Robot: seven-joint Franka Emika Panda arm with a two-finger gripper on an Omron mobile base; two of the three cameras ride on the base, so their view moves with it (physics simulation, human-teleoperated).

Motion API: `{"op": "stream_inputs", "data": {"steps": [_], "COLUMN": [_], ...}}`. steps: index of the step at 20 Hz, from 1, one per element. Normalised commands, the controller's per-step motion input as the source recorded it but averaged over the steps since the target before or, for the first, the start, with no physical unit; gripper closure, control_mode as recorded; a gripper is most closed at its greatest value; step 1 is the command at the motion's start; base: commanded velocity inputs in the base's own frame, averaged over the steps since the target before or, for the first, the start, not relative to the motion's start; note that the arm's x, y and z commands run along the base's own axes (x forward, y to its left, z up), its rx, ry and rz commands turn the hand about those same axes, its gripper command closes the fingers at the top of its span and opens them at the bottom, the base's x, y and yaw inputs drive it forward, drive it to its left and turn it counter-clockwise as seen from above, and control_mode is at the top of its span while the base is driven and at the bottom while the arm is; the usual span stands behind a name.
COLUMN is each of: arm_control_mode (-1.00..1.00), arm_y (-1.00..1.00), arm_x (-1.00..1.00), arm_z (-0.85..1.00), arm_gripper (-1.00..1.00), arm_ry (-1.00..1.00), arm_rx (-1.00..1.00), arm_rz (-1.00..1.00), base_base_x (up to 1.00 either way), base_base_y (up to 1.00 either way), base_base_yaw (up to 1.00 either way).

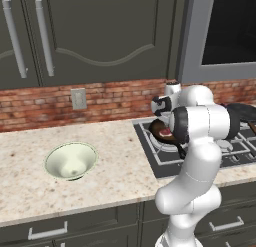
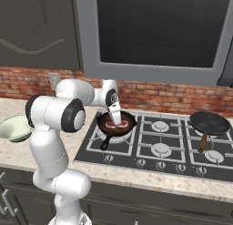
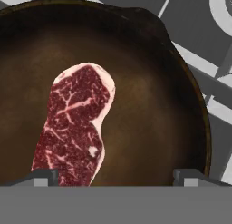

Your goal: Place one of the steaks on the plate and the other in the bowl. Then place the bowl in the fridge.

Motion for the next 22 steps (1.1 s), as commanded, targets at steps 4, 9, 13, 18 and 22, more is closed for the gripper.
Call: {"op": "stream_inputs", "data": {"steps": [4, 9, 13, 18, 22], "arm_control_mode": [-1.00, -1.00, -1.00, -1.00, -1.00], "arm_y": [-0.14, -0.06, -0.01, 0.00, 0.00], "arm_x": [0.26, 0.23, 0.23, 0.14, 0.06], "arm_z": [-0.31, -0.15, -0.13, -0.22, -0.30], "arm_gripper": [-1.00, -1.00, -1.00, -1.00, -1.00], "arm_ry": [0.00, 0.00, 0.00, 0.00, 0.00], "arm_rx": [0.00, 0.01, 0.01, 0.00, 0.00], "arm_rz": [0.02, 0.03, 0.03, 0.01, 0.00], "base_base_x": [0.00, 0.00, 0.00, 0.00, 0.00], "base_base_y": [0.00, 0.00, 0.00, 0.00, 0.00], "base_base_yaw": [0.00, 0.00, 0.00, 0.00, 0.00]}}
